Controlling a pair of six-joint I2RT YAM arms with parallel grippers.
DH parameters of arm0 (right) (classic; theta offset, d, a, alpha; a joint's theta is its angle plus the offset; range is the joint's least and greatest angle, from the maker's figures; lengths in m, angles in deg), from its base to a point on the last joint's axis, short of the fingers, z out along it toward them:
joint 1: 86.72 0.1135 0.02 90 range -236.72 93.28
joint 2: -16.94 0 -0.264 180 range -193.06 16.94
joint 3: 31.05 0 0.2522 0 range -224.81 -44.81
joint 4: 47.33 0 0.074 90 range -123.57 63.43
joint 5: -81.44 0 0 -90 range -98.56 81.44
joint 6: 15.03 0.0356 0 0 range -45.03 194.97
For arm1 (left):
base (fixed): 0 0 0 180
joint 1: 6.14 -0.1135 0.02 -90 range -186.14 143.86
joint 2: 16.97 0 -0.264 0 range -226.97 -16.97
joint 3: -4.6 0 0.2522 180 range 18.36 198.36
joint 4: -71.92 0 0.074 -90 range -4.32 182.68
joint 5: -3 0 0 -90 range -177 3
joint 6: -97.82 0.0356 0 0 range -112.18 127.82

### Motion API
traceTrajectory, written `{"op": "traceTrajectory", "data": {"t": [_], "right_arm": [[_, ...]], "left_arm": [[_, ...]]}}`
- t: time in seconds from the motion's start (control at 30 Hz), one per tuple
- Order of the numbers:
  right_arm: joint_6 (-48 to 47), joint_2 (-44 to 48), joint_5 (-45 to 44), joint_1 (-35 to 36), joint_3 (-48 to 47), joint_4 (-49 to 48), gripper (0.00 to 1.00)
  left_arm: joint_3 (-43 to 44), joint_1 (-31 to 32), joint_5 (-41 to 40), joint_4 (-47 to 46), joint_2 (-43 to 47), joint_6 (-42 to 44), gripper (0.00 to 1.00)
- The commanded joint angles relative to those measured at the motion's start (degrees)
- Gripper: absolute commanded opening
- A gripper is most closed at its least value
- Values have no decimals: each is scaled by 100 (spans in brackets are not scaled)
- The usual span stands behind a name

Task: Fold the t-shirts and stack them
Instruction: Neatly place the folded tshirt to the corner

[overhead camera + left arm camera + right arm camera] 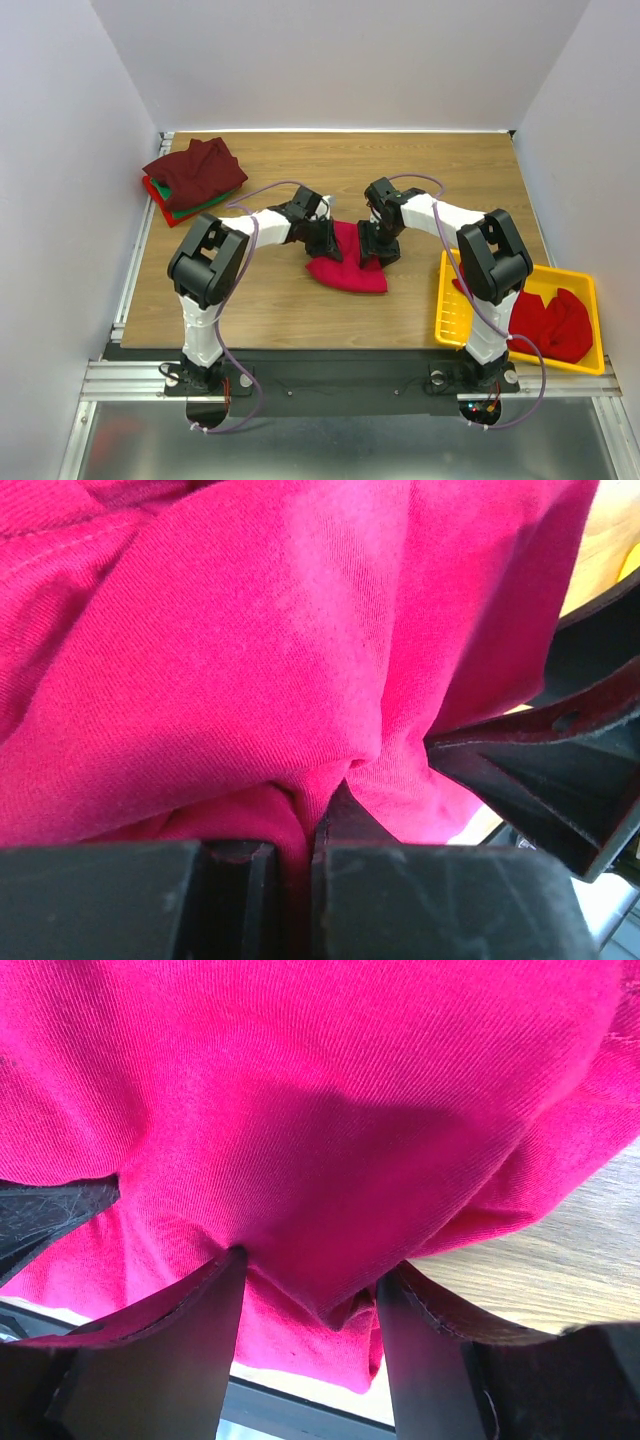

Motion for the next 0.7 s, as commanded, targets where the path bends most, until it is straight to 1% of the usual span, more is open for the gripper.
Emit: {"op": "traceTrajectory", "data": {"t": [0.0, 0.07, 0.1, 0.2, 0.3, 0.4, 0.5, 0.53, 0.6, 0.63, 0.67], "right_arm": [[28, 107, 41, 133, 60, -176, 60], [36, 160, -3, 124, 16, -115, 63], [54, 186, -107, 124, -10, -89, 68], [45, 283, -371, 124, -177, 69, 74], [10, 406, -617, 115, -379, 298, 82], [10, 573, -767, 107, -485, 456, 85], [10, 731, -777, 98, -468, 500, 87], [10, 775, -777, 89, -433, 518, 87], [1, 837, -785, 89, -371, 527, 87], [-7, 854, -803, 80, -301, 536, 87], [-16, 872, -803, 80, -257, 544, 87]], "left_arm": [[101, 61, -903, 971, -260, 418, 0], [233, 34, -1245, 1183, -85, 549, 0], [391, -27, -1343, 1288, -23, 603, 0], [716, -228, -1598, 1719, 153, 822, 0], [1401, -379, -1976, 2255, 171, 1059, 0], [2453, -598, -2301, 2808, 66, 1349, 0], [3106, -748, -2425, 3055, -171, 1482, 0], [3534, -792, -2451, 3195, -250, 1534, 0], [3993, -967, -2513, 3354, -531, 1648, 0], [4448, -1029, -2522, 3520, -637, 1692, 0], [4705, -1142, -2565, 3609, -846, 1797, 0]]}}
